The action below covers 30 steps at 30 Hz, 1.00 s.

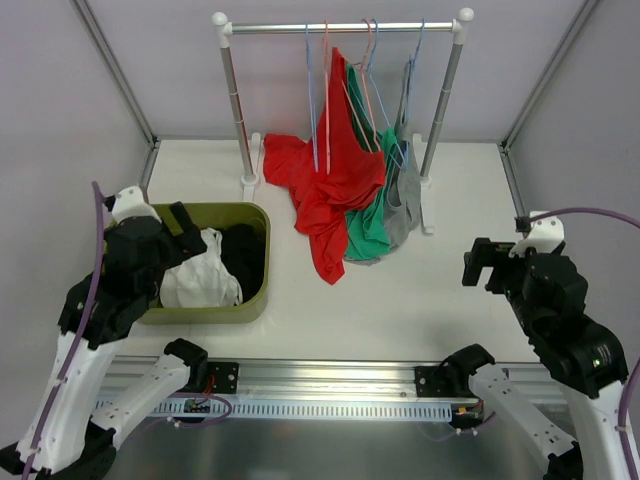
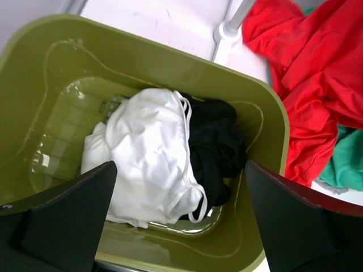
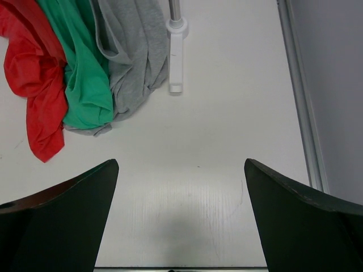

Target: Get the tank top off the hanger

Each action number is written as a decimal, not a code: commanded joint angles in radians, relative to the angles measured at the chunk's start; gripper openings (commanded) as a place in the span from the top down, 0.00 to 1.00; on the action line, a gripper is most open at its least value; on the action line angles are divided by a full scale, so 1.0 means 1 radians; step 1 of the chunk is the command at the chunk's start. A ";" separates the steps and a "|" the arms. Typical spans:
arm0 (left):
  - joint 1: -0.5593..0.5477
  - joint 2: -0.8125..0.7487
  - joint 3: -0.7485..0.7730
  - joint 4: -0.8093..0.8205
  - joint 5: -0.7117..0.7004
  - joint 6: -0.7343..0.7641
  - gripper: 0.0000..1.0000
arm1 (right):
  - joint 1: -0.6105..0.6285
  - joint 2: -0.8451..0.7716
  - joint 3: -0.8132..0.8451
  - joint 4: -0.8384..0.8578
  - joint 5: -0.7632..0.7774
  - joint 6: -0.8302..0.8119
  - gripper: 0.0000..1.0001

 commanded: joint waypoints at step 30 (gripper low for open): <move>0.176 -0.261 -0.313 0.125 0.126 0.104 0.01 | 0.000 -0.172 -0.147 0.014 0.100 -0.021 0.00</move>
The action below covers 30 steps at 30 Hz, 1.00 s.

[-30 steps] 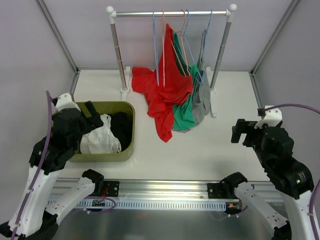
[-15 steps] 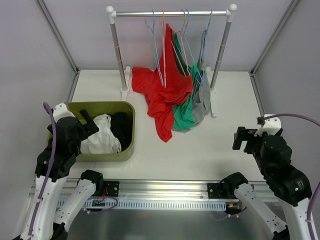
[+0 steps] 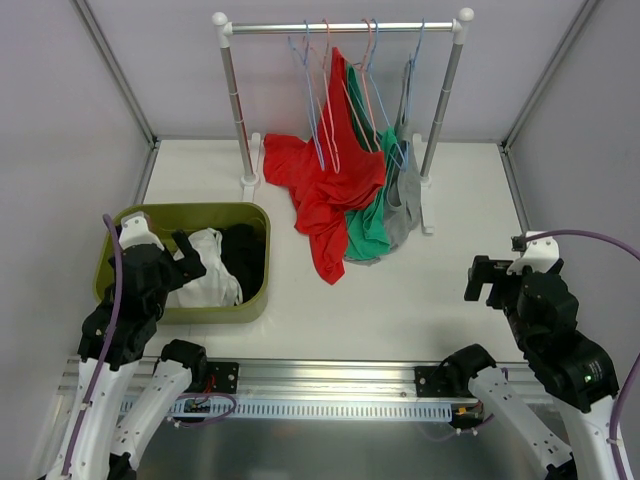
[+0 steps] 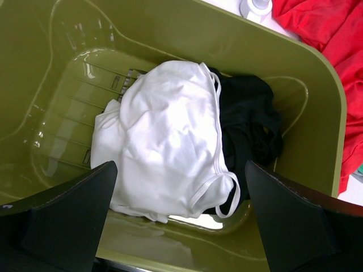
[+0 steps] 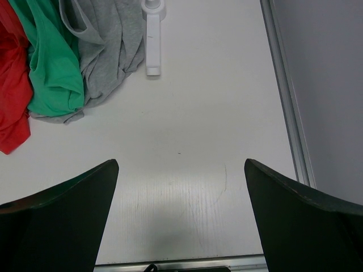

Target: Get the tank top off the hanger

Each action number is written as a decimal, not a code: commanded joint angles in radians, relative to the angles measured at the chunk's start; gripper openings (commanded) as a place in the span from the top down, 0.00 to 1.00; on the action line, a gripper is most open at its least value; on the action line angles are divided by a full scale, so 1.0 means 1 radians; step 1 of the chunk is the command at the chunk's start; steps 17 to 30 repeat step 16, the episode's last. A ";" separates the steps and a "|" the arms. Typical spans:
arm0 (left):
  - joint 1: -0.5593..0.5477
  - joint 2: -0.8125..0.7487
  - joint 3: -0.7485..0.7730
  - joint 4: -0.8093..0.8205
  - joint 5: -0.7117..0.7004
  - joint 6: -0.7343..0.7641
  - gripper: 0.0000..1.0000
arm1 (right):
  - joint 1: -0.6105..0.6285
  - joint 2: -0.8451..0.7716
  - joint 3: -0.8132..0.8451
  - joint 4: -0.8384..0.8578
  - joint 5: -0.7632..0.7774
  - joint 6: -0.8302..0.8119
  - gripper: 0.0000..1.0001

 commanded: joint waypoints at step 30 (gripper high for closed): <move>0.006 -0.063 -0.054 0.103 0.083 0.061 0.01 | 0.002 0.023 -0.013 0.049 0.019 0.034 0.00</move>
